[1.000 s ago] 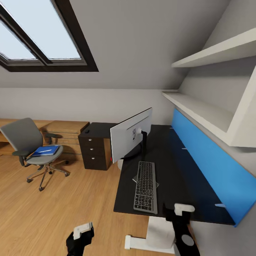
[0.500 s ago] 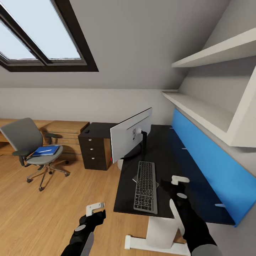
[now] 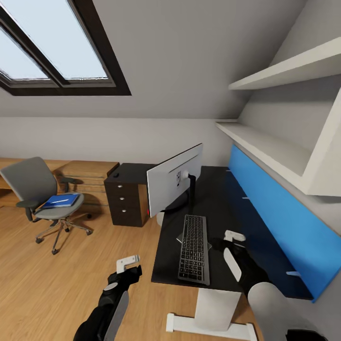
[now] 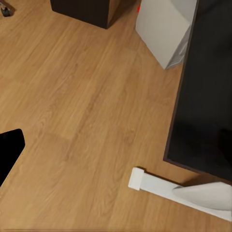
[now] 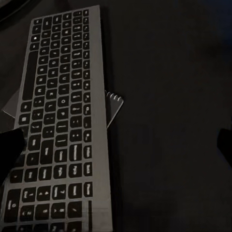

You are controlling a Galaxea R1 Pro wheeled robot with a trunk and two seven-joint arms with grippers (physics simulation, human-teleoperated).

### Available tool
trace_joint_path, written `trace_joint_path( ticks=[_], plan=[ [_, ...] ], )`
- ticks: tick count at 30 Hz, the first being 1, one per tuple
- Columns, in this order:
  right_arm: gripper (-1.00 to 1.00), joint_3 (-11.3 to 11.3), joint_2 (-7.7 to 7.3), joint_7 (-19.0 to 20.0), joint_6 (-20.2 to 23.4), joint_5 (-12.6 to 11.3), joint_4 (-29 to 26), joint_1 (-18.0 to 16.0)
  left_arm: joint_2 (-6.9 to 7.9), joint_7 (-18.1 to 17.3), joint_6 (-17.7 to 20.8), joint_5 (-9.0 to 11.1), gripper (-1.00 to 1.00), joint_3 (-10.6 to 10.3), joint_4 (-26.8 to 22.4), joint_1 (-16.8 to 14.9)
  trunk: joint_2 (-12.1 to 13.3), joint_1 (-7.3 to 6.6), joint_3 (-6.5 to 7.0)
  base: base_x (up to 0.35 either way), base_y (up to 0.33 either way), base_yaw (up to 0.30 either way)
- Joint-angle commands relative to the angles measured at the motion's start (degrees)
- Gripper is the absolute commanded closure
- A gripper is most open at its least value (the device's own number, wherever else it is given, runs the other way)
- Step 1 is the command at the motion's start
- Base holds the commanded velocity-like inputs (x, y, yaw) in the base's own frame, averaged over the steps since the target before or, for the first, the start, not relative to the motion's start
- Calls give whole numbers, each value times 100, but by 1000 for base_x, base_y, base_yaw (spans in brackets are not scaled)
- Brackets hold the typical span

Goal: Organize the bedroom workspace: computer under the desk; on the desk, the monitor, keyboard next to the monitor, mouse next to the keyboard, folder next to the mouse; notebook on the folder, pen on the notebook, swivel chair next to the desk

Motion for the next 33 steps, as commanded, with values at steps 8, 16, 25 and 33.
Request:
trace_joint_path(
  ticks=[8,16,25,33],
  plan=[
    [-100,-18,-34,656,18,-108,47,-21,39,52,4,67,-100,-10,41,-18,-14,4,-14,44,0,0],
    [-100,-18,-157,816,15,-106,62,-17,39,63,10,66,-100,-6,52,-19,-14,4,-14,303,0,0],
    [-100,-6,-206,818,-79,-70,95,-15,39,65,11,65,-100,-9,62,-19,-14,4,-14,329,-38,0],
    [-100,39,-198,823,-397,-25,268,-14,39,64,11,70,-100,-8,57,-19,-14,4,-14,284,153,0]
  ],
)
